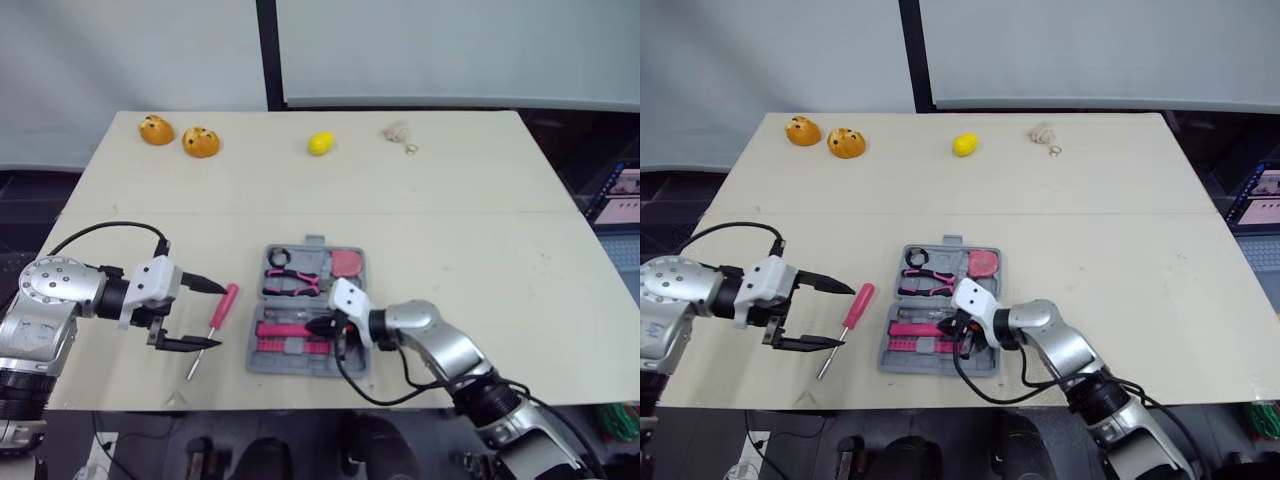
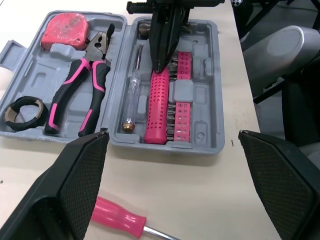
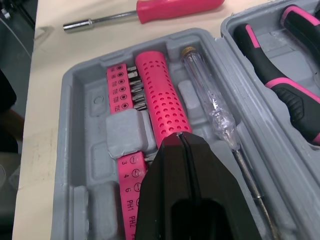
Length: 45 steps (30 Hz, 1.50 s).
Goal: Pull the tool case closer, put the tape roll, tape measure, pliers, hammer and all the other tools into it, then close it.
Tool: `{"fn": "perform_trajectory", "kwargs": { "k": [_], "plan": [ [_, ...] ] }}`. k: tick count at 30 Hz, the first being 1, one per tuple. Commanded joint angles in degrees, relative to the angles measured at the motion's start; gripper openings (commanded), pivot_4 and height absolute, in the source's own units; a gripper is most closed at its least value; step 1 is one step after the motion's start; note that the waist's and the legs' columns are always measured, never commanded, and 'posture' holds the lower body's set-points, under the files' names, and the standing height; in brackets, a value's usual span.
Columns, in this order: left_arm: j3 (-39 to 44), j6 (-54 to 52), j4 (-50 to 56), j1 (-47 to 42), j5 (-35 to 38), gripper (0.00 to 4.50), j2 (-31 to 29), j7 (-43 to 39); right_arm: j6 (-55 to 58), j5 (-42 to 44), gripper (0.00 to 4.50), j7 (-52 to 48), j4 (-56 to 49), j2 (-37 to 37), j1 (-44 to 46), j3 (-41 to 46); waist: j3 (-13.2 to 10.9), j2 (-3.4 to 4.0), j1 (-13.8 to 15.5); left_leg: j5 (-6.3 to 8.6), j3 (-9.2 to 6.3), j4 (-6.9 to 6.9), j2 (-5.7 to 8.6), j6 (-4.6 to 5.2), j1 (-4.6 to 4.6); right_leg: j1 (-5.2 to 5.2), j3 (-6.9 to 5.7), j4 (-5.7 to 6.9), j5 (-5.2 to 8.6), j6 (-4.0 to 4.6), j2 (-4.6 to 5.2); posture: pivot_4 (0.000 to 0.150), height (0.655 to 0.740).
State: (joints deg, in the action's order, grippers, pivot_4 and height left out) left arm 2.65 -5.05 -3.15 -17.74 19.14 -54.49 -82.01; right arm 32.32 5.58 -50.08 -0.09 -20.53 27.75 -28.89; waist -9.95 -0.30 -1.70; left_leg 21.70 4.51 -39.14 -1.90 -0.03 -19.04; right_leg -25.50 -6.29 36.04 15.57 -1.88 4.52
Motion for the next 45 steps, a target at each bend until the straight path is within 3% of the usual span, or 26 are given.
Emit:
{"fn": "perform_trajectory", "kwargs": {
  "k": [1,11,18,23,36,45],
  "plan": [
    [0.25,0.44,-0.11,-1.3,0.29,4.5,0.0,0.08,10.28,-8.57,0.02,3.59,6.76,-3.5,-2.33,-7.27,0.58,-0.02,0.08,0.01,-0.01,0.0,0.0,0.01,0.09,0.06,0.0,-0.01,0.0,0.0,0.0,0.15,0.7292],
    [0.04,0.46,0.13,-1.36,0.12,4.5,0.36,0.83,9.46,-7.84,0.02,0.8,0.87,-5.06,-6.06,-9.27,1.71,0.18,0.98,0.48,-0.23,0.05,0.0,0.31,0.84,0.93,0.0,-0.4,0.03,0.04,0.07,0.15,0.7292],
    [-0.58,1.9,-1.63,-2.67,-0.43,4.5,0.94,0.82,-9.32,-1.88,0.02,4.3,-1.25,0.02,-8.83,2.96,1.67,0.09,0.86,0.59,-0.21,0.05,0.03,0.43,0.73,0.94,-0.01,-0.43,0.03,0.04,0.06,0.15,0.7292],
    [-1.1,2.8,-3.02,-3.5,-0.73,4.5,1.46,0.37,-8.69,3.71,0.02,1.2,-5.61,1.46,-9.93,7.02,1.13,0.18,0.09,0.51,-0.13,0.05,0.01,0.33,0.54,0.76,-0.03,-0.43,0.01,0.0,0.04,0.15,0.7292],
    [-1.15,3.51,-4.11,-4.01,-0.91,4.5,1.61,-0.54,-7.8,1.2,0.02,1.08,-2.22,0.52,-9.78,3.72,0.8,0.15,0.09,0.21,-0.02,0.01,-0.01,0.11,-0.04,-0.01,-0.03,-0.13,0.0,-0.03,0.01,0.15,0.7292],
    [-1.36,3.49,-4.29,-4.51,-1.08,4.5,1.75,-0.51,1.33,-10.14,0.02,2.08,4.14,-6.23,-10.5,-7.25,1.29,0.0,0.14,0.22,-0.02,0.01,0.0,0.15,0.13,0.13,-0.03,-0.14,0.01,-0.03,0.02,0.15,0.7292]
  ]
}}
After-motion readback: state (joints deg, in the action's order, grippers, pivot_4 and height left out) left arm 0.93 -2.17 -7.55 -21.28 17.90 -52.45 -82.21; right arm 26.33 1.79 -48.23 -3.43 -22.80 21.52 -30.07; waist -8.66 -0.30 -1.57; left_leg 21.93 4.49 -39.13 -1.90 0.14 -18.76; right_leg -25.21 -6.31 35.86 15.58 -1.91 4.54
